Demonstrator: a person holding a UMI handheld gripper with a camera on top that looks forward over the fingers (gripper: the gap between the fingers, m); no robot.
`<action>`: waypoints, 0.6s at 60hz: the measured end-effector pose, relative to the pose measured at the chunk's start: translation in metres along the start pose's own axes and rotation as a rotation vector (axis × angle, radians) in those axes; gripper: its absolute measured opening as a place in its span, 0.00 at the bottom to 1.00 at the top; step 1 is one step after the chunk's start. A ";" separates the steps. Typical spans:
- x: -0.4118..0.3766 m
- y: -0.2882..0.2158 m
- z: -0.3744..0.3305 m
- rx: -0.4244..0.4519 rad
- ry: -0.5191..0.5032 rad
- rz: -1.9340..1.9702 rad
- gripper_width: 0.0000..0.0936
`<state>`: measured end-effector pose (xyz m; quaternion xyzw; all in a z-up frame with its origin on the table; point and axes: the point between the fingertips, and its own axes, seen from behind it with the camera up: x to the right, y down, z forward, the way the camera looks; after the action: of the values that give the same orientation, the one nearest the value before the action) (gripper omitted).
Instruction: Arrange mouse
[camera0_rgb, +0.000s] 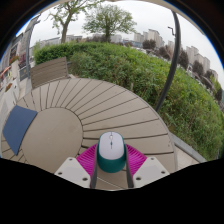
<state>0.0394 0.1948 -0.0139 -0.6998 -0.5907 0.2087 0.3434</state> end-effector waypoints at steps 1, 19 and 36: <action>-0.001 -0.002 -0.002 -0.009 0.000 0.010 0.45; -0.158 -0.093 -0.085 0.079 -0.214 0.046 0.45; -0.372 -0.055 -0.066 0.018 -0.337 -0.033 0.45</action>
<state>-0.0322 -0.1774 0.0287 -0.6418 -0.6496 0.3228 0.2491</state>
